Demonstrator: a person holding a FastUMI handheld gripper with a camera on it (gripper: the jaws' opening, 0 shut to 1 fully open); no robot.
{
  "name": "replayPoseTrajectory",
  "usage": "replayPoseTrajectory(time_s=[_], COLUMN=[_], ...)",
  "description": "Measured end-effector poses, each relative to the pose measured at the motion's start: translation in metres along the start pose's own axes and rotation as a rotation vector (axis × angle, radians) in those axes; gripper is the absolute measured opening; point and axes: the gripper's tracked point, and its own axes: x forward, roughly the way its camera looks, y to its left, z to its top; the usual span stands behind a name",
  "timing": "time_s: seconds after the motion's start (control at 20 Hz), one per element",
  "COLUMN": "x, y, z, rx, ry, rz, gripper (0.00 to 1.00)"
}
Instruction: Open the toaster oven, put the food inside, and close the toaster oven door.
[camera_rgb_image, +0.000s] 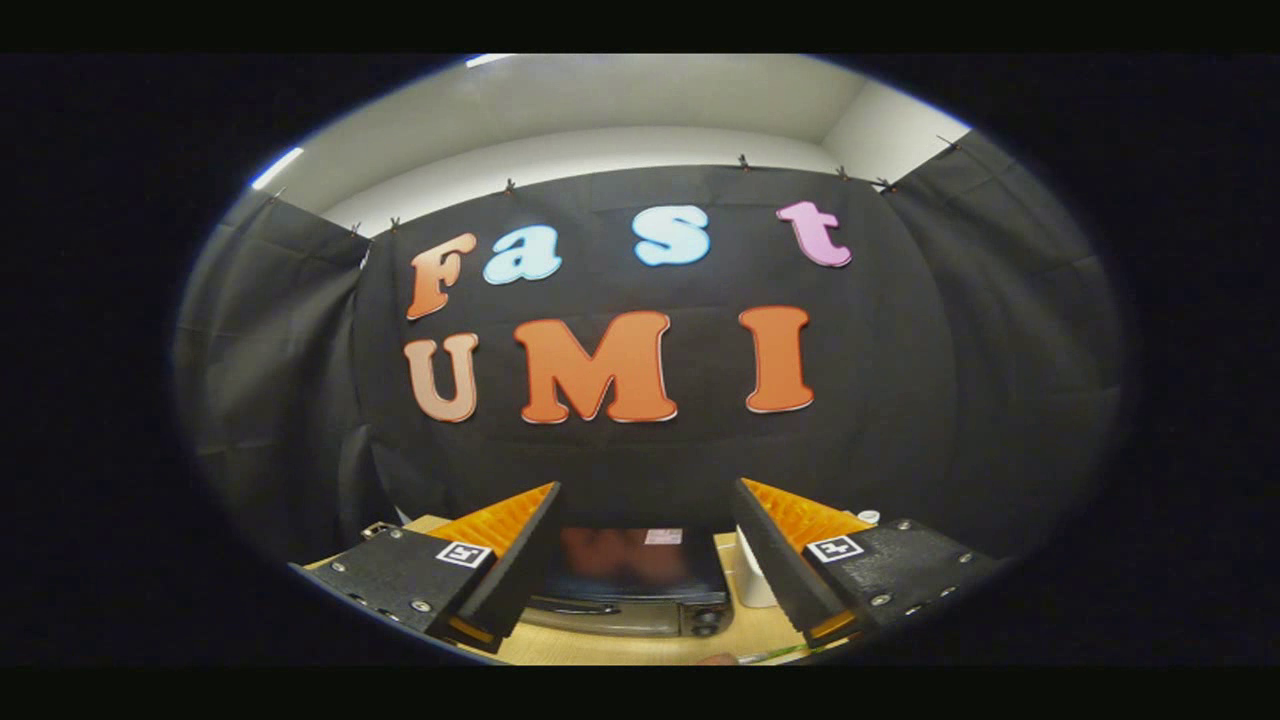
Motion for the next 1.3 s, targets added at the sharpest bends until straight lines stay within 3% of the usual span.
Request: replayPoseTrajectory(time_s=[0.35, 0.65, 1.0, 1.3], x=[0.029, 0.049, 0.046, 0.032], y=[0.06, 0.08, 0.083, 0.088], z=[-0.085, -0.158, -0.213, -0.21], rx=[-0.022, -0.003, -0.039, -0.058], ry=[0.181, 0.345, 0.465, 0.377], rz=[0.08, 0.058, -0.01, -0.041], gripper=[0.99, 0.99, 0.99, 0.95])
